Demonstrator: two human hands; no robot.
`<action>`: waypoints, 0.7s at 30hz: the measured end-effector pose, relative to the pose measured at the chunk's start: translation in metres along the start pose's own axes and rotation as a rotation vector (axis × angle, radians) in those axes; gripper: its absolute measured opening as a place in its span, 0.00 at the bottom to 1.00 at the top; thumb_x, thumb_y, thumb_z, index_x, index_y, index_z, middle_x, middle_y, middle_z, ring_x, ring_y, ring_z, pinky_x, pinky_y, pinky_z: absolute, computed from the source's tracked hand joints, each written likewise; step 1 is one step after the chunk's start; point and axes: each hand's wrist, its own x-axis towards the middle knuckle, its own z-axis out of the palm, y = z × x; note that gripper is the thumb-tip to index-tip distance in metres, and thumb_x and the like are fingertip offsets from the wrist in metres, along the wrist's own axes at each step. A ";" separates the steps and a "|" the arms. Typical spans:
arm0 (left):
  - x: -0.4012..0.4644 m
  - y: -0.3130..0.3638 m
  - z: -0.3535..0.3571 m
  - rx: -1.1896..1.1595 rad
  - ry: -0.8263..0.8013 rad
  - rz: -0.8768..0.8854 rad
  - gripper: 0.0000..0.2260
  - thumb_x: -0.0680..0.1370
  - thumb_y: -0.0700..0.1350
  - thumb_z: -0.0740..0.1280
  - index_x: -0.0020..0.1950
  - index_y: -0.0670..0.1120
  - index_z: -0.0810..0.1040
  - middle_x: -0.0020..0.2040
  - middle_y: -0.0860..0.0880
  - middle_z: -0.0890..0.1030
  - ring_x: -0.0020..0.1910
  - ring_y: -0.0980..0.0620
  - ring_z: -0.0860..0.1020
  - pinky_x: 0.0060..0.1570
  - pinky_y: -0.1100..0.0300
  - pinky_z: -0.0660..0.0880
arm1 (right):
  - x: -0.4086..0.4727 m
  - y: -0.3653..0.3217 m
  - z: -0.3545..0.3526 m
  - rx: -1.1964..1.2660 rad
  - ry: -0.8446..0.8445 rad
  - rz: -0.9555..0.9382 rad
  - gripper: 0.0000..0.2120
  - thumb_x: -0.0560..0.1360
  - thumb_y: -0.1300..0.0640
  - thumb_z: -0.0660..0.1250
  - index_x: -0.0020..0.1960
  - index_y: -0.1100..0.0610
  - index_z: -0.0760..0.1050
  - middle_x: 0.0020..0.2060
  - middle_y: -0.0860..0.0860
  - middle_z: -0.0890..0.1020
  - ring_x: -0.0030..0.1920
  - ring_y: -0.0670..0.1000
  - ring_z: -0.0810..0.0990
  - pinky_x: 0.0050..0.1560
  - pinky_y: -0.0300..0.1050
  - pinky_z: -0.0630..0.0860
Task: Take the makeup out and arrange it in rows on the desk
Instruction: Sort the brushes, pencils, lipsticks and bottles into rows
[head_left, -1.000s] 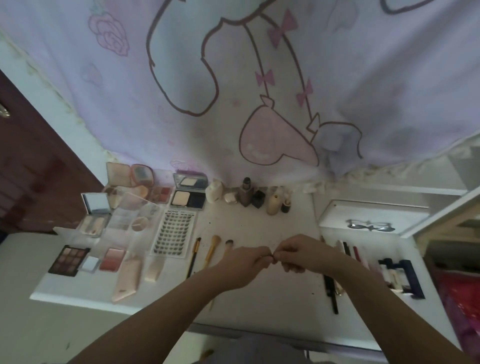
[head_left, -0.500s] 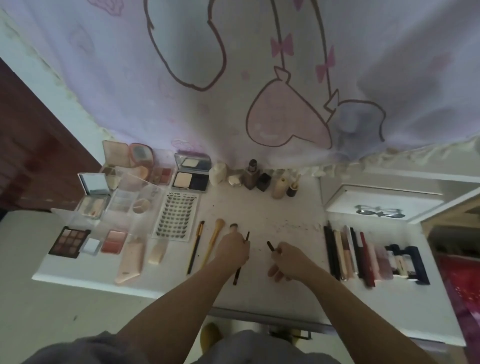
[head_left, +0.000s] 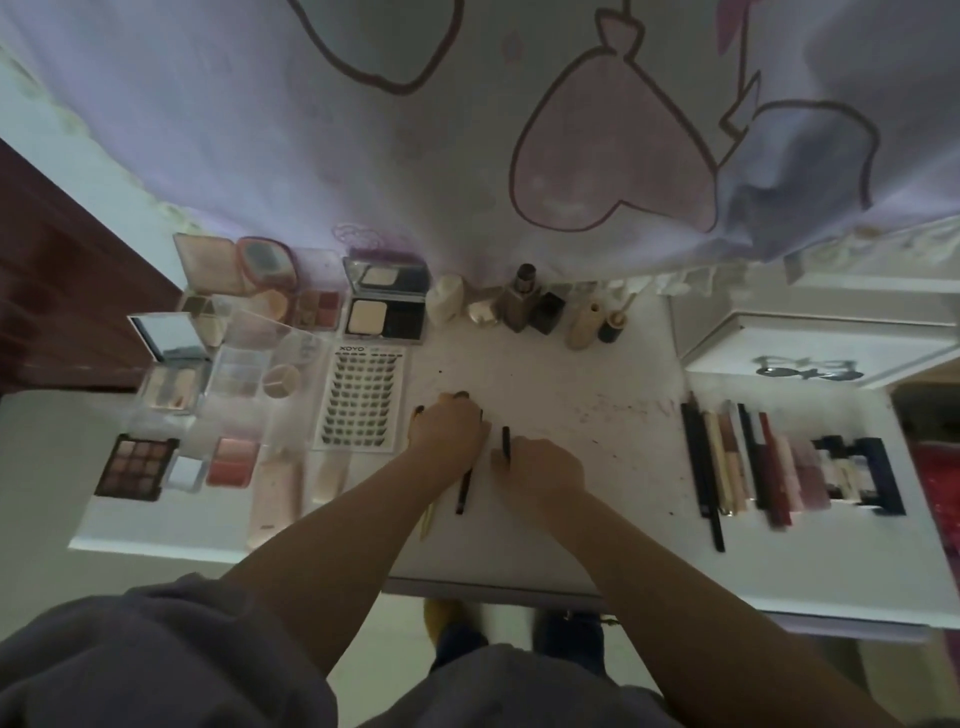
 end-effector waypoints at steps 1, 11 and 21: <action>0.000 -0.001 -0.001 0.021 0.011 0.010 0.16 0.81 0.51 0.54 0.58 0.41 0.72 0.56 0.43 0.76 0.52 0.44 0.77 0.50 0.52 0.72 | -0.001 0.001 0.000 0.014 -0.003 -0.014 0.22 0.80 0.43 0.47 0.54 0.56 0.73 0.47 0.53 0.79 0.44 0.54 0.78 0.37 0.44 0.67; -0.012 0.128 0.008 -0.113 0.025 0.335 0.15 0.81 0.52 0.53 0.53 0.44 0.74 0.50 0.45 0.78 0.47 0.45 0.77 0.41 0.57 0.67 | -0.009 0.148 -0.078 0.107 0.209 0.173 0.12 0.80 0.54 0.54 0.48 0.60 0.73 0.45 0.57 0.81 0.46 0.57 0.79 0.45 0.47 0.74; 0.001 0.235 0.035 -0.145 -0.144 0.186 0.12 0.82 0.45 0.55 0.58 0.43 0.75 0.57 0.46 0.79 0.55 0.48 0.78 0.56 0.55 0.73 | 0.026 0.200 -0.088 0.077 0.151 0.114 0.10 0.78 0.53 0.58 0.46 0.58 0.74 0.40 0.53 0.76 0.43 0.54 0.76 0.40 0.44 0.67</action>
